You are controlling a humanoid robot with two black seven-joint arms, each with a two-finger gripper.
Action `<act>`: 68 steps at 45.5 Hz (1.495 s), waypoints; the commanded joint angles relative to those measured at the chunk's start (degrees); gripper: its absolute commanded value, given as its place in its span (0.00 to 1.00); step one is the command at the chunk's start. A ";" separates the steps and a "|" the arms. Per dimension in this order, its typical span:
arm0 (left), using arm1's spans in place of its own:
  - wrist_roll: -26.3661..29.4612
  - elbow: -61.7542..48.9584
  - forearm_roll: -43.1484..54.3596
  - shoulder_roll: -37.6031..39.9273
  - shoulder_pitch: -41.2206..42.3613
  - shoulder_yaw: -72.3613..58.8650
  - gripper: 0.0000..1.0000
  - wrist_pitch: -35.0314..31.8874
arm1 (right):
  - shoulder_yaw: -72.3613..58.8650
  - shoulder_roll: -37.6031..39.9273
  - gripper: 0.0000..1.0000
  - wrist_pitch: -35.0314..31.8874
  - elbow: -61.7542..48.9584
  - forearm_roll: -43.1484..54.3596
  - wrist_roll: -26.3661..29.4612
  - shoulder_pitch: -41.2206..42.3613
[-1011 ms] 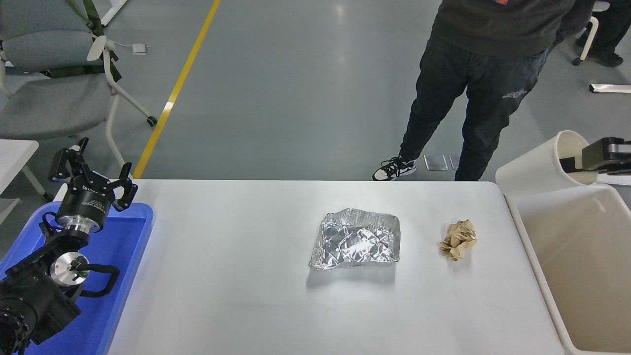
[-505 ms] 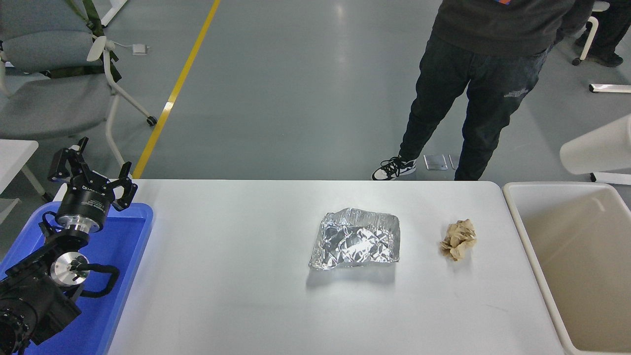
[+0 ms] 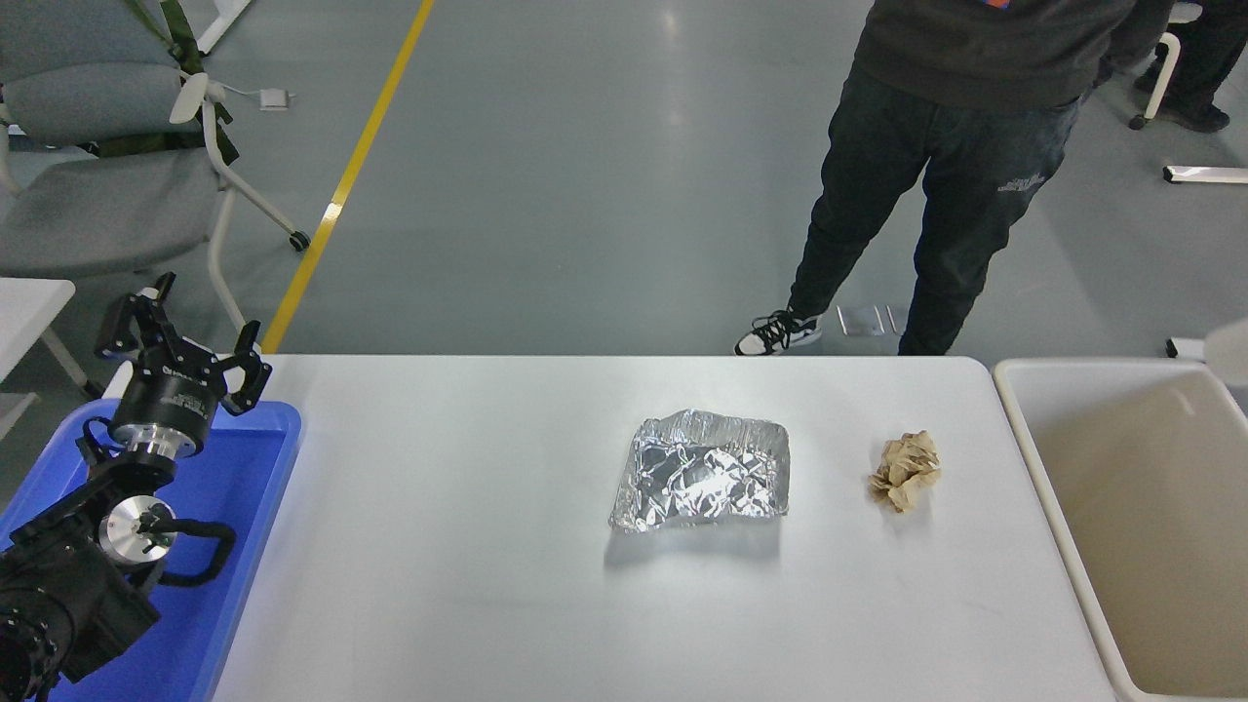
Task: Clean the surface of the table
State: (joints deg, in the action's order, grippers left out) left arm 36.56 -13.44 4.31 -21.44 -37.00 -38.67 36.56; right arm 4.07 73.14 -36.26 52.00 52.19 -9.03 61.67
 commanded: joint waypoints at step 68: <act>0.00 -0.01 -0.01 0.00 0.00 0.00 1.00 0.00 | -1.78 -50.73 0.49 46.72 -54.54 -17.47 0.77 -28.71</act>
State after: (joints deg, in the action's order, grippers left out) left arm 36.56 -13.45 4.31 -21.45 -37.00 -38.67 36.56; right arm 2.24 23.09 8.35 -2.49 35.71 -8.88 33.66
